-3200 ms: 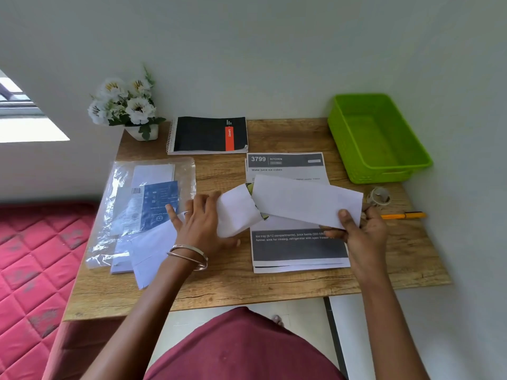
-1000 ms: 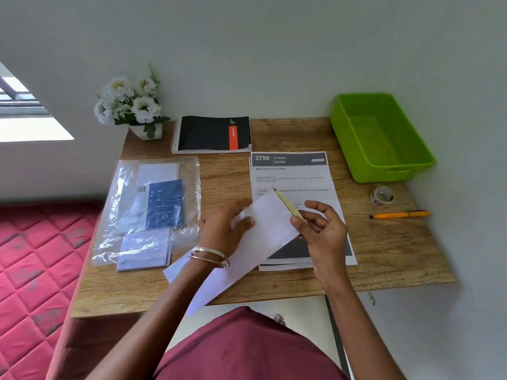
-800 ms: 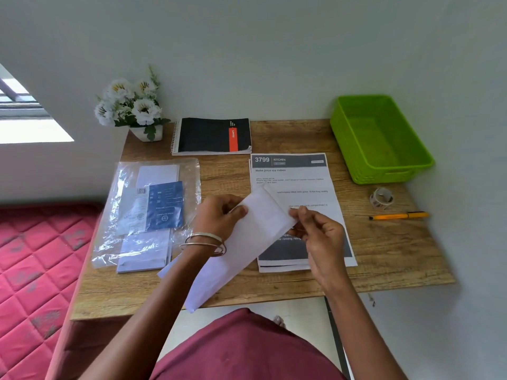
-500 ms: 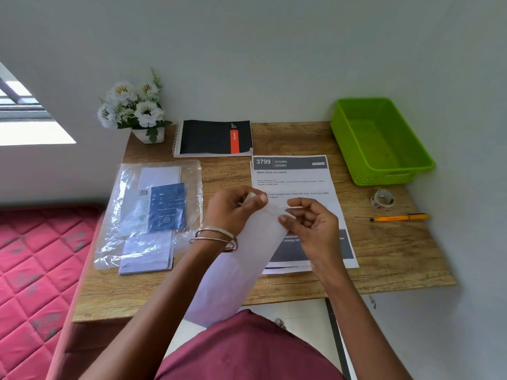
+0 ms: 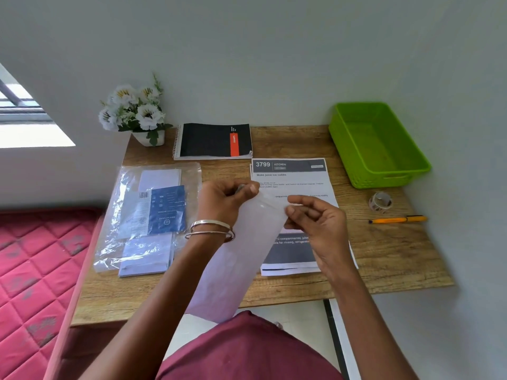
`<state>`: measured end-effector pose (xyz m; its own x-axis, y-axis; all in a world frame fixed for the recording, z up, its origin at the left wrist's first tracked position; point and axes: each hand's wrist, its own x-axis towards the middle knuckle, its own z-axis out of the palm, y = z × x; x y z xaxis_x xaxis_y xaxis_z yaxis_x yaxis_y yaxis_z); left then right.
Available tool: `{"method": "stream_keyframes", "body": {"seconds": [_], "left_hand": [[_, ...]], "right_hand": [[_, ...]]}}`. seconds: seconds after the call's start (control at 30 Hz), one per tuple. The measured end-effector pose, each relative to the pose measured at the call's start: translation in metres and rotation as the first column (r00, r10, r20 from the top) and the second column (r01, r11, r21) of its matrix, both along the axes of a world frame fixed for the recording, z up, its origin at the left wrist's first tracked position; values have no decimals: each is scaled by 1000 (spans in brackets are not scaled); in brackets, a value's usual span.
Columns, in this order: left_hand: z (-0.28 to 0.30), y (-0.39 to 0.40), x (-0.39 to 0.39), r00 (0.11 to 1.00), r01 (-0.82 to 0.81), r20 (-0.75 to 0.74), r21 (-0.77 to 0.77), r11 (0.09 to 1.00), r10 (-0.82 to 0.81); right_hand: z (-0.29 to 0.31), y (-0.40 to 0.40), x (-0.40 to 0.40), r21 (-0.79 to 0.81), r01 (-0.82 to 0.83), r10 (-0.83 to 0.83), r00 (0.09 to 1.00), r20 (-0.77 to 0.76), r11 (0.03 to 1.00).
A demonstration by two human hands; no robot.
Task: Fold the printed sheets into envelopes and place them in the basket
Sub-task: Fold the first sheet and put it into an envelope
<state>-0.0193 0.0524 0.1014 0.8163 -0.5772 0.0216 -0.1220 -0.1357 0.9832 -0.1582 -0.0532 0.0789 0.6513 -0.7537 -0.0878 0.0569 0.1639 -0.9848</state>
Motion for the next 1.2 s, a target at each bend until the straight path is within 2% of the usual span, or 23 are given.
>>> {"method": "stream_keyframes", "body": {"seconds": [0.07, 0.13, 0.23, 0.3, 0.37, 0.43, 0.5, 0.57, 0.63, 0.7, 0.73, 0.83, 1.0, 1.07, 1.2], "left_hand": [[6, -1, 2, 993, -89, -83, -68, 994, 83], [14, -1, 12, 972, -194, -165, -146, 970, 169], [26, -1, 29, 927, -330, -272, -261, 907, 259], [30, -2, 39, 906, -393, -281, -289, 873, 315], [28, 0, 47, 898, -407, -303, -299, 863, 319], [23, 6, 54, 914, -363, -293, -283, 888, 280], [17, 13, 58, 958, -271, -155, -205, 940, 242], [12, 18, 56, 979, -196, 44, -82, 977, 200], [3, 21, 53, 975, -178, 140, 35, 983, 171], [-6, 23, 51, 982, -173, 86, 91, 981, 166], [-9, 24, 50, 989, -149, 0, 89, 985, 150], [-12, 28, 43, 940, -55, -337, 2, 998, 52], [-20, 32, 38, 792, -87, -608, -23, 996, 55], [-25, 33, 37, 767, -108, -638, -21, 994, 70], [-39, 35, 36, 857, -92, -507, 27, 995, 93]], "right_hand": [[1, -3, -2, 53, -60, 58, 998, 33, 997], [3, -7, -7, 107, -220, 218, 976, 23, 970], [2, -2, -16, 88, -467, 475, 869, -139, 880], [2, 4, -18, 31, -500, 495, 845, -201, 866], [4, 5, -18, -24, -399, 388, 903, -187, 917], [7, -2, -20, -107, -237, 209, 951, -226, 966], [8, -13, -23, -285, -122, 33, 953, -300, 951], [8, -23, -26, -481, -39, -119, 948, -295, 876], [6, -33, -27, -706, 32, -277, 931, -236, 708], [2, -37, -25, -822, 93, -399, 901, -171, 562], [0, -37, -24, -826, 133, -444, 883, -152, 547], [-7, -33, -22, -770, 246, -517, 846, -125, 588], [-25, -35, -25, -512, 340, -437, 896, -78, 789], [-38, -41, -28, -371, 328, -381, 921, -79, 869], [-47, -46, -36, -30, 304, -302, 952, 47, 952]]}}
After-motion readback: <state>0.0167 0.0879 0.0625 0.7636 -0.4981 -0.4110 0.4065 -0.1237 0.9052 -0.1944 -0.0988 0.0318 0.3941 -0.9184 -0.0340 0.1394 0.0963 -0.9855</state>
